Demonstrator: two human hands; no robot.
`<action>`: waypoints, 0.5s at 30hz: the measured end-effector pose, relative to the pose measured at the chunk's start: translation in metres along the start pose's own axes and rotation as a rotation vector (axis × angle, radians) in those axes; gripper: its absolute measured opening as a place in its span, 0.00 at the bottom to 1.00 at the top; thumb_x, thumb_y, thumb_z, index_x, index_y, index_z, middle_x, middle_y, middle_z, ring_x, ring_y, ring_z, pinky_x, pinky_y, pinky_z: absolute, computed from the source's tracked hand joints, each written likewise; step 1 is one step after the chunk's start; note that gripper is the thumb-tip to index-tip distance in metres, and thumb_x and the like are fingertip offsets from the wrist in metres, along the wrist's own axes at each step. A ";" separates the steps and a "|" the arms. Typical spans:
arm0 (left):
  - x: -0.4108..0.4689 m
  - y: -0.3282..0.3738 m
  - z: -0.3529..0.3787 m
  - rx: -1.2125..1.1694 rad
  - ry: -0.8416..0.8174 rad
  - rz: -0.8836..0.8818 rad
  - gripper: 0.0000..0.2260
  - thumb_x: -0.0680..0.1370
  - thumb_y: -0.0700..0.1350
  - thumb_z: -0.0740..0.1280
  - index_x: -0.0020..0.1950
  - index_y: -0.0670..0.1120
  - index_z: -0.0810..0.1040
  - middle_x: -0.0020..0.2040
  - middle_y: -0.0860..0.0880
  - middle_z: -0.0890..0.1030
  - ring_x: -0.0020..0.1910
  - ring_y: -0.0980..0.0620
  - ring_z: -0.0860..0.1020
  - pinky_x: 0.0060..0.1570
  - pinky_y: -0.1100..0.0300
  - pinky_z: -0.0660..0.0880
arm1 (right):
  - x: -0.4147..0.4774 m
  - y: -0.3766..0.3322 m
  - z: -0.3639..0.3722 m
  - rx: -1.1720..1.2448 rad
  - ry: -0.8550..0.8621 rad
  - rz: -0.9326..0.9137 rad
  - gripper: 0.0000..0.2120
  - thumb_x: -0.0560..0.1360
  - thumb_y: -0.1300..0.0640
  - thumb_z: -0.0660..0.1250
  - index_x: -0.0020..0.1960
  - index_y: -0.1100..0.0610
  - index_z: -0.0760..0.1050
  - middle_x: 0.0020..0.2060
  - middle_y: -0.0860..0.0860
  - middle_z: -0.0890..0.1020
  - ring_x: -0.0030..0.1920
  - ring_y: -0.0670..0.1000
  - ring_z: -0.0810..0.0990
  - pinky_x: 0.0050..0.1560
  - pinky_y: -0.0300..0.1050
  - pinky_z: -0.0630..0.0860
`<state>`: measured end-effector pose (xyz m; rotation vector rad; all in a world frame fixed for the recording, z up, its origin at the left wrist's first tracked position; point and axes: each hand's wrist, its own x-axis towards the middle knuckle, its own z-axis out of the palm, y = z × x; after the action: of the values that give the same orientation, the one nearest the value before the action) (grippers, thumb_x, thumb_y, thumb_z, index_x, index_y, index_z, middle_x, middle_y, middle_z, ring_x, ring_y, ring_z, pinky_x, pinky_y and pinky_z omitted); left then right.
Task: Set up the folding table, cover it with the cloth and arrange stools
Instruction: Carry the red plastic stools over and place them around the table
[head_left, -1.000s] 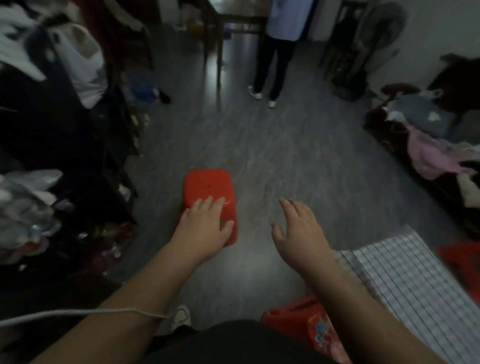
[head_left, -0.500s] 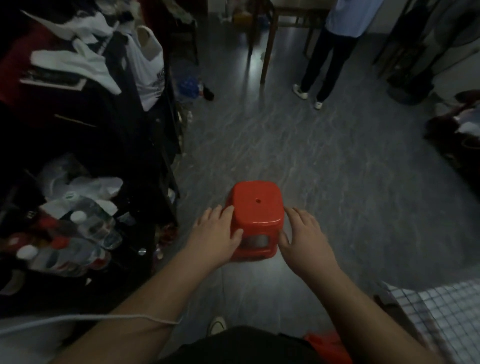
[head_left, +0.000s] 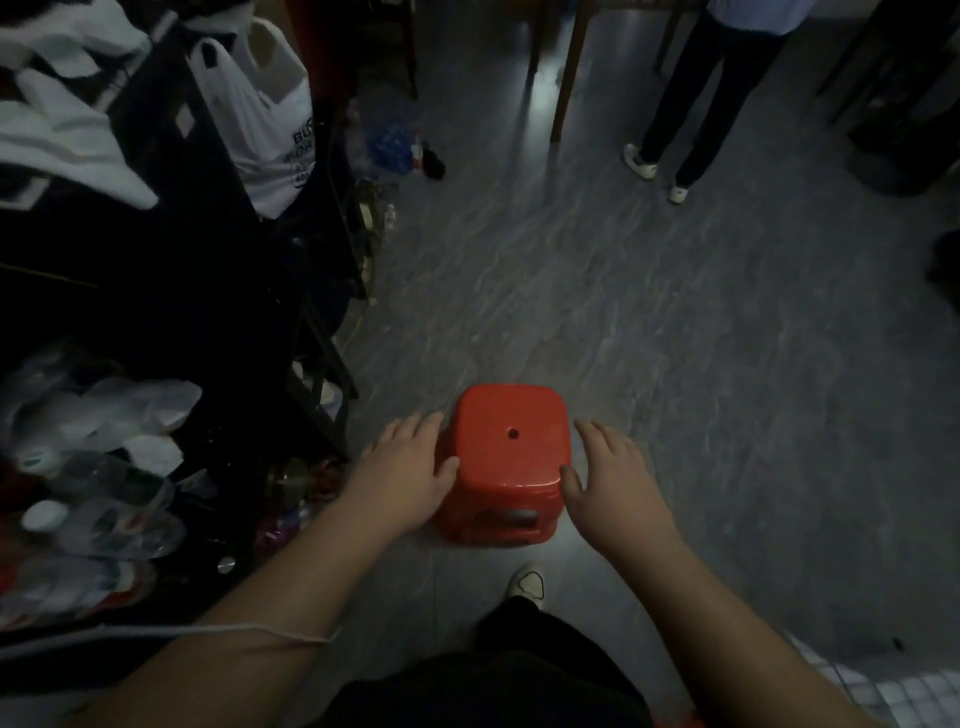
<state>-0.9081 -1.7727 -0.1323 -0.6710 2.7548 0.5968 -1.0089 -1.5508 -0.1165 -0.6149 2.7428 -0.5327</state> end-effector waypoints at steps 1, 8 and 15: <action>0.015 0.006 0.003 -0.001 -0.002 -0.016 0.31 0.80 0.59 0.59 0.80 0.49 0.57 0.79 0.45 0.63 0.77 0.45 0.60 0.74 0.46 0.61 | 0.016 0.010 -0.001 0.003 -0.016 -0.002 0.29 0.79 0.50 0.63 0.78 0.53 0.61 0.75 0.51 0.66 0.75 0.51 0.61 0.74 0.48 0.60; 0.116 0.046 0.039 -0.087 -0.087 -0.069 0.29 0.81 0.55 0.62 0.79 0.47 0.59 0.77 0.46 0.65 0.75 0.46 0.63 0.74 0.49 0.63 | 0.131 0.074 0.020 -0.032 -0.121 -0.008 0.30 0.78 0.50 0.63 0.77 0.56 0.61 0.74 0.53 0.67 0.74 0.54 0.63 0.71 0.50 0.64; 0.217 0.026 0.146 -0.086 -0.182 -0.080 0.28 0.80 0.52 0.64 0.78 0.45 0.62 0.74 0.44 0.69 0.71 0.45 0.69 0.71 0.52 0.66 | 0.225 0.135 0.128 0.003 -0.201 0.099 0.31 0.76 0.49 0.62 0.77 0.55 0.62 0.73 0.54 0.69 0.73 0.56 0.66 0.70 0.57 0.69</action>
<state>-1.0885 -1.7701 -0.3237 -0.7054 2.5344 0.7243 -1.2078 -1.5770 -0.3284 -0.4995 2.5670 -0.4270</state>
